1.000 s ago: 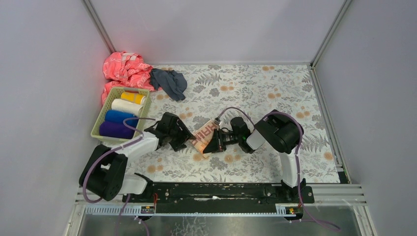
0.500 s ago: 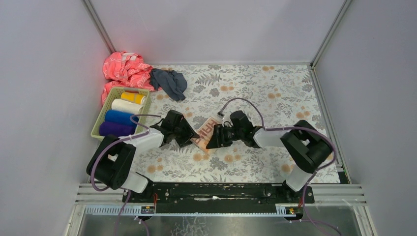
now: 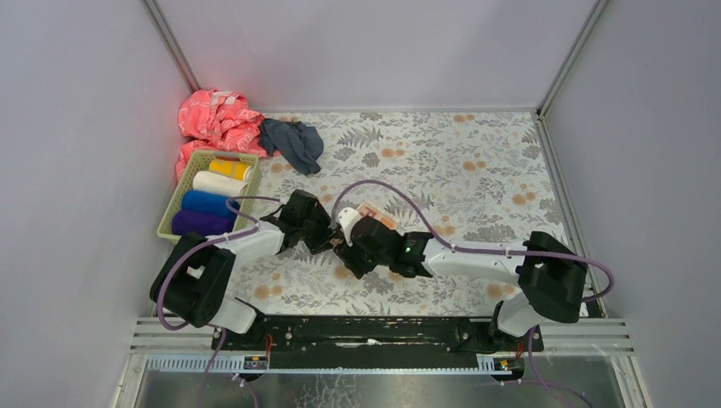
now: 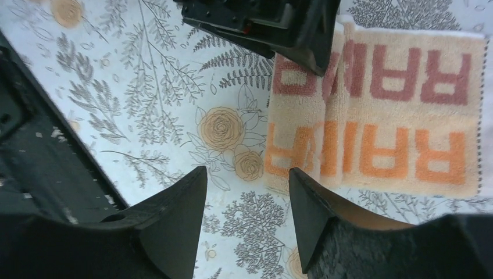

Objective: Roll the towels
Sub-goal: Roll the towel at the center of the board.

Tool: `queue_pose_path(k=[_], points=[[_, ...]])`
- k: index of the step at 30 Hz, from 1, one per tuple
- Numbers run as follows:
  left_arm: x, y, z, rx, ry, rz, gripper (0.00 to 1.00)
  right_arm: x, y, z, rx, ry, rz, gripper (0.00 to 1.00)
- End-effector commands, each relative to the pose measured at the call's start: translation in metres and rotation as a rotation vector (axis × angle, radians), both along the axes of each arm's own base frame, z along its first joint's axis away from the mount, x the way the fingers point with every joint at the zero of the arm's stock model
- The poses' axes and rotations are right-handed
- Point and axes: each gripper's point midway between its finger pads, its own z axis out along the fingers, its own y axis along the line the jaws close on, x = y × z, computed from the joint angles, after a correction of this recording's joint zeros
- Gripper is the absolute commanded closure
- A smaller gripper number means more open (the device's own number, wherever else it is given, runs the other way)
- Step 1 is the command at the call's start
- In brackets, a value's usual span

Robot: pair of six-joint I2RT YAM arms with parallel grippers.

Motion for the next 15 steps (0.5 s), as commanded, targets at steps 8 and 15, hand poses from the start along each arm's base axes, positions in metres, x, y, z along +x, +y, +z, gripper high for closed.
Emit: queue_pose_path(k=[8,15], points=[[-0.023,0.024,-0.035,0.145,0.099,-0.006,0.48,0.032,-0.006,-0.044,-0.296,-0.250,0.038,0.40],[-0.022,0.023,-0.034,0.145,0.099,-0.013,0.47,0.030,-0.014,-0.078,-0.400,-0.230,0.078,0.42]])
